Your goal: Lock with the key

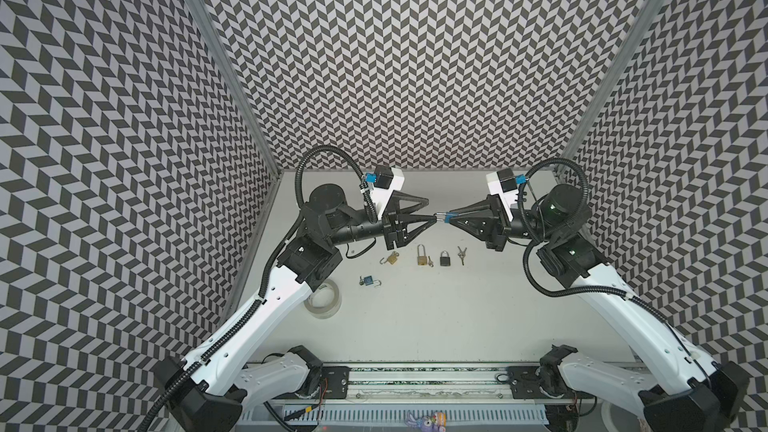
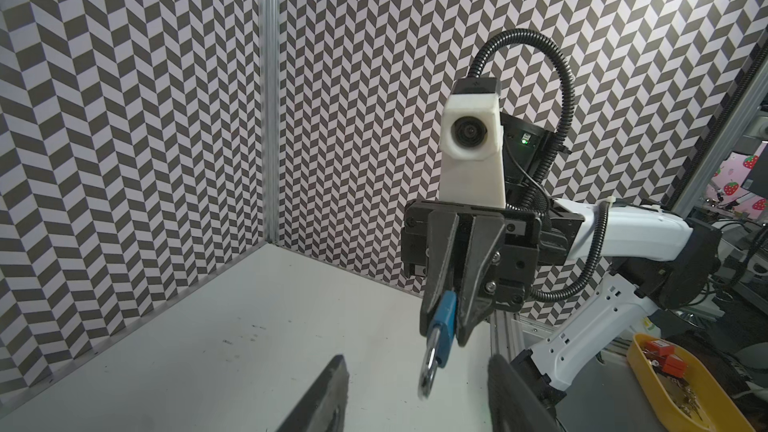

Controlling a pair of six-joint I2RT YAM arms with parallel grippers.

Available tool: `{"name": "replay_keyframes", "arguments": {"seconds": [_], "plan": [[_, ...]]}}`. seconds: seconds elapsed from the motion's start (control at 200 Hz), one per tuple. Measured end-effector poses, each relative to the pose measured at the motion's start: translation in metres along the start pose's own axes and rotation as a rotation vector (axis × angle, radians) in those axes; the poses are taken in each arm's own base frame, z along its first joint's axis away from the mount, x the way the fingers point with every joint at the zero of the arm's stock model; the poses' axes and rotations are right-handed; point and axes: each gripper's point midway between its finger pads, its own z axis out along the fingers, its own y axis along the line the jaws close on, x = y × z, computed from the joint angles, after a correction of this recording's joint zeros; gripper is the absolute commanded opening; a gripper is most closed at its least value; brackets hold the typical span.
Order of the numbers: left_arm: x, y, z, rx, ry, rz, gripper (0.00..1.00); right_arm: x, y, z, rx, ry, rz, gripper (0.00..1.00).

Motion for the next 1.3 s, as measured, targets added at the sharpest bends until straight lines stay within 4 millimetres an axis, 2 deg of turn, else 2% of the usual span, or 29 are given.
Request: {"name": "replay_keyframes", "arguments": {"seconds": [0.26,0.506,0.656,0.826,0.956,1.162,1.302], "plan": [[0.002,-0.011,0.000,0.066,0.013,-0.001,0.58,0.000,0.014,-0.002,-0.079,0.015,-0.001,0.00],[0.009,-0.018,0.006,0.112,0.035,-0.013,0.56,-0.003,0.019,-0.003,-0.099,0.010,-0.014,0.00],[0.014,-0.022,0.010,0.130,0.045,-0.010,0.40,-0.005,0.022,-0.003,-0.103,0.006,-0.021,0.00],[0.013,-0.022,0.010,0.131,0.045,-0.010,0.38,-0.005,0.023,-0.004,-0.104,0.006,-0.020,0.00],[0.013,-0.021,0.010,0.124,0.043,-0.006,0.32,-0.004,0.022,-0.004,-0.103,0.009,-0.016,0.00],[0.013,-0.021,0.010,0.119,0.043,0.001,0.16,-0.004,0.022,-0.004,-0.102,0.010,-0.014,0.00],[0.014,-0.022,0.011,0.124,0.046,0.007,0.01,-0.004,0.022,-0.004,-0.100,0.009,-0.014,0.00]]}}
